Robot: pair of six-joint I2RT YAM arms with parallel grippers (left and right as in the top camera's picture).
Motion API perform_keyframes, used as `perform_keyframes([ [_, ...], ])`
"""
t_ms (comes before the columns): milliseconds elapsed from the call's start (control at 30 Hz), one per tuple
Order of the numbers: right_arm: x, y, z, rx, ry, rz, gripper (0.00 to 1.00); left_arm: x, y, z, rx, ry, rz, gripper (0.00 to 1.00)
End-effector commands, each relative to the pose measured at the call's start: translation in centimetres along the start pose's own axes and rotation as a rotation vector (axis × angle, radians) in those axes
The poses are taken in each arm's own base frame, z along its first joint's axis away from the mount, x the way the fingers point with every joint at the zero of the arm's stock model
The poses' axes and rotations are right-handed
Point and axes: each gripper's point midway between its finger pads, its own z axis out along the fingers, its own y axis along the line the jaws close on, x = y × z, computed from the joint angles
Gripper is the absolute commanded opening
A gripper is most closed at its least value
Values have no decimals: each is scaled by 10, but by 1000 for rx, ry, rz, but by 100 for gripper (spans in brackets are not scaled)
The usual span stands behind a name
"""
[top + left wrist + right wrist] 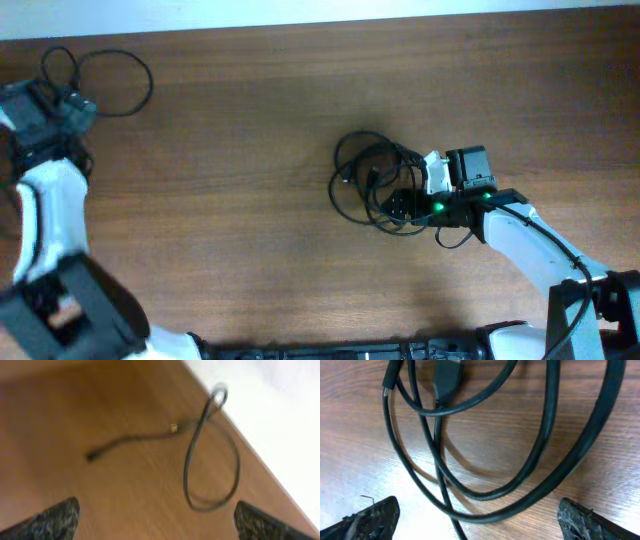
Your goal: Untangle cables
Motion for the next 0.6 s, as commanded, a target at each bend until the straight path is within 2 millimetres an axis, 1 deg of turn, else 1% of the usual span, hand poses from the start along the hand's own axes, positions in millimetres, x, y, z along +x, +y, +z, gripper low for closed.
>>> perform_keyframes([
  [0,4,16,-1,-87,19,-3,99,-24,12,-60,-49,-43,-92,99],
  [33,4,21,-2,-114,23,-2,99,-13,0,-69,28,29,-88,99],
  [100,-1,36,-7,-189,23,-14,99,20,-37,-90,258,224,-84,99],
  [133,-12,45,-14,-213,-2,-32,99,39,-55,-102,378,339,-88,99],
  [167,-18,49,-18,-216,-16,-41,99,51,-64,-109,436,407,-85,99],
  [200,-29,56,-28,-216,-37,-54,99,61,-74,-117,495,450,-44,99],
  [233,-38,57,-36,-200,-56,-56,99,73,-82,-125,536,489,7,99],
  [267,-44,58,-45,-183,-69,-41,99,82,-85,-129,536,514,20,99],
  [300,-49,57,-52,-164,-68,32,99,94,-90,-135,538,553,38,99],
  [333,-46,45,-56,-89,-48,123,99,111,-99,-144,548,600,69,99],
  [367,-39,19,-58,69,-35,194,99,123,-107,-151,562,626,95,99],
  [400,-27,-29,-69,350,-46,275,99,138,-119,-162,589,654,135,99],
  [433,-14,-63,-86,570,-53,338,99,152,-131,-172,617,677,175,99],
  [467,-3,-86,-104,740,-52,369,99,165,-142,-182,641,688,232,99],
  [500,1,-92,-110,788,-48,371,99,179,-151,-192,669,690,305,99],
  [567,0,-93,-112,799,-54,368,99,206,-165,-210,691,695,414,99],
])
